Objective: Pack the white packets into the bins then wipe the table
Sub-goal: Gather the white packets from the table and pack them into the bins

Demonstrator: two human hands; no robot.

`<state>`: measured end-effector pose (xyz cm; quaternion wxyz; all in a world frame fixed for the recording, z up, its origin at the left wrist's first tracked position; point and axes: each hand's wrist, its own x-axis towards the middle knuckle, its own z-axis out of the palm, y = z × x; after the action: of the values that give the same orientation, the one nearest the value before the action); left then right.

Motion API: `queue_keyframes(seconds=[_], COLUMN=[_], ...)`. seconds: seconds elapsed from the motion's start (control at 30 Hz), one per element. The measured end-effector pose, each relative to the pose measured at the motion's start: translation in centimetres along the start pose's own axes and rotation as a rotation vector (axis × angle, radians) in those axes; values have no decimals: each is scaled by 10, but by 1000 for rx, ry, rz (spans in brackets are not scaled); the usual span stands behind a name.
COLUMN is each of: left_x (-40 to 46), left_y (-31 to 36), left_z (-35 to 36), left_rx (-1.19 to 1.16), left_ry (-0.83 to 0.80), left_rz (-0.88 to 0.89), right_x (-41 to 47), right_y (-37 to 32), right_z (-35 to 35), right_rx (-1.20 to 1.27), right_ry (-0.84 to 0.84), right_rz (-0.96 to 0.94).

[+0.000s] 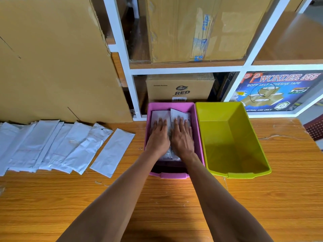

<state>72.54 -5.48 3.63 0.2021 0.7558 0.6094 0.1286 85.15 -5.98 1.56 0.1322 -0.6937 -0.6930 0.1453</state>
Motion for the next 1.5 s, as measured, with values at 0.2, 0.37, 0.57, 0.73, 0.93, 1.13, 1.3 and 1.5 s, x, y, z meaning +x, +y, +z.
queue_keyframes(seconds=[0.2, 0.37, 0.57, 0.73, 0.93, 1.13, 1.3, 1.5], left_x=[11, 12, 15, 18, 27, 39, 41, 40], left_y=[-10, -14, -17, -14, -3, -8, -15, -18], left_z=[15, 27, 33, 32, 11, 19, 30, 37], left_rx=[131, 186, 240, 213, 163, 233, 239, 237], left_ry=[-64, -54, -62, -114, 47, -57, -12, 16], left_rz=[15, 26, 27, 4, 73, 31, 44, 63], right_x=[9, 24, 28, 21, 33, 42, 47, 40], right_y=[17, 37, 39, 38, 28, 40, 48, 39], right_z=[20, 52, 62, 54, 20, 43, 58, 49], right_rx=[72, 37, -31, 52, 113, 116, 52, 50], right_ry=[-123, -174, -176, -69, 163, -37, -52, -4], right_rz=[52, 49, 14, 13, -125, -67, -109, -100])
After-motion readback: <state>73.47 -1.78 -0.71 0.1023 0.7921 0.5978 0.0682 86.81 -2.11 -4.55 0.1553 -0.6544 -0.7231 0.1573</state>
